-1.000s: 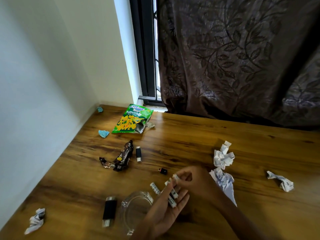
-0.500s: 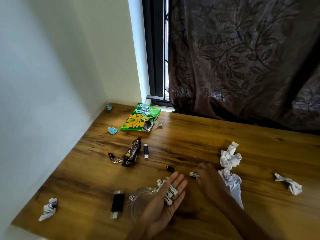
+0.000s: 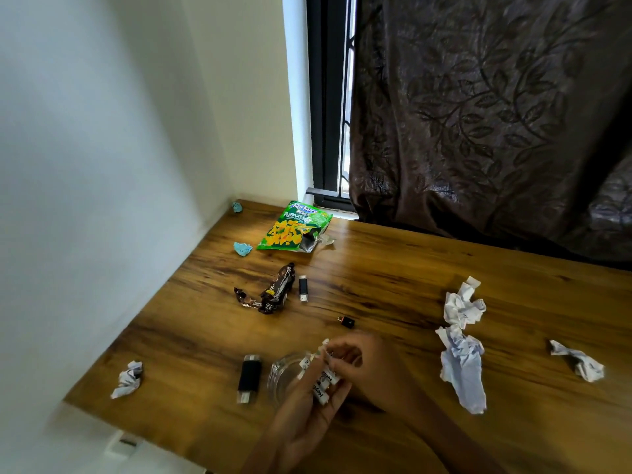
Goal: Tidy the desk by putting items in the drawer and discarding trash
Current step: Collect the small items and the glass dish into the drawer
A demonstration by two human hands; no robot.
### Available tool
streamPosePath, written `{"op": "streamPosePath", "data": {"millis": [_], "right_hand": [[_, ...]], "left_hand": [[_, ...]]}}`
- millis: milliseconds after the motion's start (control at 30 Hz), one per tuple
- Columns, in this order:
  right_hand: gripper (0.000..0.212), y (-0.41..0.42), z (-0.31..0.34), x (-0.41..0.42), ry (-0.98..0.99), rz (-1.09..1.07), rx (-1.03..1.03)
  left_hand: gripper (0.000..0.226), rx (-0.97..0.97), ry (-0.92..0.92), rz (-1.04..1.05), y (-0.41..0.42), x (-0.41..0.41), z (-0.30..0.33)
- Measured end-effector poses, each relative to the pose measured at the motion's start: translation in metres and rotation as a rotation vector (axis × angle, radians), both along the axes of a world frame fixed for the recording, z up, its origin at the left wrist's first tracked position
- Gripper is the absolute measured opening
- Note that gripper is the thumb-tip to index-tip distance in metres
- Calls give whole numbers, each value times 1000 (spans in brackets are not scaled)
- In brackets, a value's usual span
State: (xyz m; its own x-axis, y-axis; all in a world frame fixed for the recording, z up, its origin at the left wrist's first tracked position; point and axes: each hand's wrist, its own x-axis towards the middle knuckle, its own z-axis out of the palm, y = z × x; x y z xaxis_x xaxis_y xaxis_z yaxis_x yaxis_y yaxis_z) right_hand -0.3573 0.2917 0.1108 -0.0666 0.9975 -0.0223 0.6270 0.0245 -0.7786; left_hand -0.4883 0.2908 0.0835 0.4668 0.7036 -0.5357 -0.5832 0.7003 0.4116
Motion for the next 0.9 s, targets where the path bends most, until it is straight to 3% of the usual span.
{"op": "streamPosePath", "data": {"millis": [133,233,400,500,733,900], "right_hand": [[14,1,-6,-4,9,-77,56],[14,13,-22,1,-90,-159,85],[36,25,-60,-6,-257,-115,-54],[34,26,-71,-14,-297,-122,-72],[18,25,-61,-15,-178,-152,-59],[17,22,-58,-9,-137,-165,-61]], "left_hand": [[38,-68,-34,78,-6,-12,0],[31,-92,-48,126,-8,-24,-1],[31,-133,64,156,-6,-42,-10],[30,-165,120,124,-4,-47,-11],[43,-294,206,138,0,-32,0],[48,-279,266,189,2,-23,5]]}}
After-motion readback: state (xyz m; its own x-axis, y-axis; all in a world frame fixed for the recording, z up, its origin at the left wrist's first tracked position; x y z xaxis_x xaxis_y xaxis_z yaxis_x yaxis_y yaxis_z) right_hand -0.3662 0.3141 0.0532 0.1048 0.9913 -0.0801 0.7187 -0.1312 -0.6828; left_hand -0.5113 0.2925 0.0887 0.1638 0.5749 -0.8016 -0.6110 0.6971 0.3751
